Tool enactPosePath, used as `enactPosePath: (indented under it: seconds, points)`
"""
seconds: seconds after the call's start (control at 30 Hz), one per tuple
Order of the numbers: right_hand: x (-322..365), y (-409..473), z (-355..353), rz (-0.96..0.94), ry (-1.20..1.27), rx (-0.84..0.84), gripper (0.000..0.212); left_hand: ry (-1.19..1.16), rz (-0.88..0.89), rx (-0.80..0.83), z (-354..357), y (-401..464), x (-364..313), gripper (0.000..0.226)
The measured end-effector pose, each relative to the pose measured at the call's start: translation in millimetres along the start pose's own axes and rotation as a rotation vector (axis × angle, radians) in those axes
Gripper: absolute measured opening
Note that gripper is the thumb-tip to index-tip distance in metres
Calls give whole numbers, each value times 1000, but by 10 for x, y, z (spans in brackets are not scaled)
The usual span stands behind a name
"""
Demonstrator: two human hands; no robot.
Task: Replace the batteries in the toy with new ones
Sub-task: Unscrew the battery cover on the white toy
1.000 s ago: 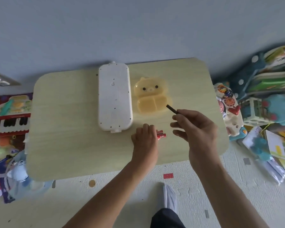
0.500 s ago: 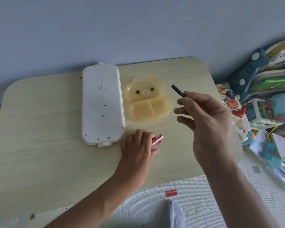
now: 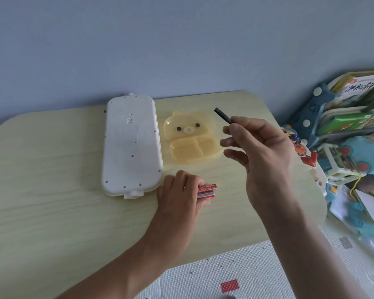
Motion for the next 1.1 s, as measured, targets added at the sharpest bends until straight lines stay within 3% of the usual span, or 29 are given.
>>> enactPosePath:
  seconds: [0.27,0.47,0.6,0.7,0.83,1.0,1.1]
  points:
    - [110,-189,169,-8,-20,-32,14,3,88,-18,-5,-3,14,62]
    - [299,-298,292,-43,-86,-58,12,-57,126,9,-122,-68,-22,92]
    - [319,-254,502,-9,-122,-28,12,-276,231,-67,-733,-293,69,58]
    - [219,-129,802,88,-116,61,10,-616,114,-152,-1408,-181,470,42]
    - [-11,168,1240,179,-81,177,8,-986,23,-63,-1744,243,927,36]
    - [-224,643,1583,171,-165,312,7,-1101,-22,-168,-1787,641,1341,13]
    - [-267,936,1718,84,-425,388,6,-1032,-29,-168,-1815,857,1501,12]
Point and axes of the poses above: each hand's wrist, its own y-axis towards the middle knuckle, its own z-axis out of the palm, x = y × z, the point moved 8 cm from there along y, towards the middle knuckle, and after that the axes turned 13 degrees about x, right-handed, at the moved point
